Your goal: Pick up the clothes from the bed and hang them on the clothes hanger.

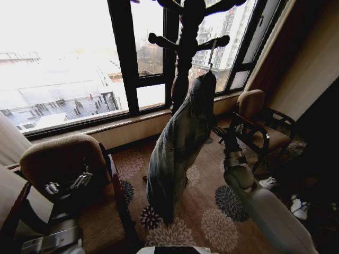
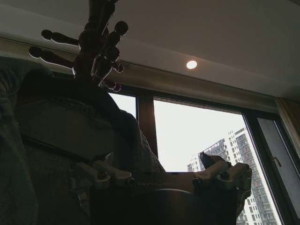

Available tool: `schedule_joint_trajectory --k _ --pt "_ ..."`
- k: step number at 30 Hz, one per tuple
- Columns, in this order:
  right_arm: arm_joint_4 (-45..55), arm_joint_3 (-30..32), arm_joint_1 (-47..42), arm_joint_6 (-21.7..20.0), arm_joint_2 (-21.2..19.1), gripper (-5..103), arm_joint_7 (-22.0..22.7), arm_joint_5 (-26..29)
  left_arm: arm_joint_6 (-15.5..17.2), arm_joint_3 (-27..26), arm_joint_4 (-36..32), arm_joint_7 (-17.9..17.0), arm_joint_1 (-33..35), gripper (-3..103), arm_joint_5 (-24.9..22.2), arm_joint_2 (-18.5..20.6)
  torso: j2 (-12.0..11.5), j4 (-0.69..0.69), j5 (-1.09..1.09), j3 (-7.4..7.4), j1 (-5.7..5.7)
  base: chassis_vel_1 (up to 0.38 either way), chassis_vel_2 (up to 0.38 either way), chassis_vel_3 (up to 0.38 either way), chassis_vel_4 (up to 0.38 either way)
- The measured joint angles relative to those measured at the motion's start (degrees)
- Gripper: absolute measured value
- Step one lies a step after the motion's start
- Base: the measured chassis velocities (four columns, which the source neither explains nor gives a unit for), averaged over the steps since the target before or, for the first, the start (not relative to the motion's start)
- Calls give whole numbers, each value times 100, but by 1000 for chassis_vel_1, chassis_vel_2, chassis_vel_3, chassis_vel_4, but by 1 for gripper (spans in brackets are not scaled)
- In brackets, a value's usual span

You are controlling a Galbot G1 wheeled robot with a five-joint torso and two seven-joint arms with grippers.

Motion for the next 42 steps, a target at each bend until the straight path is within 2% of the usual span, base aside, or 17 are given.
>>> schedule_joint_trajectory --k 6,8,11,18,23,29,42 --pt "543 494 -752 -183 158 100 72 -451 -13 27 17 13 -6 100 41 1 0 -2 1 0 0 0 0 0 0" --pt "673 823 -1265 -220 323 100 80 -881 -14 83 59 14 -23 100 107 1 0 -2 1 0 0 0 0 0 0" --pt "765 1014 -1603 -221 524 100 80 -996 -14 164 87 14 -26 100 179 2 0 -2 1 0 0 0 0 0 0" --pt "838 1538 -2309 -90 1418 100 -54 -1286 -3 431 38 -29 23 100 283 2 0 -1 2 0 0 0 0 0 0" --pt "1017 1667 -2740 -49 1768 100 -172 -1424 -13 481 -22 -37 61 100 286 2 0 -2 2 0 -1 0 0 0 0" --pt "1267 1725 -3083 -114 1937 100 -41 -1675 -15 535 -149 -54 115 100 312 2 1 -2 1 0 0 0 0 0 0" --pt "1280 1749 -3096 -1 1936 100 -129 -1655 -15 531 -200 -107 129 100 329 2 0 -1 2 1 -1 0 0 0 0"
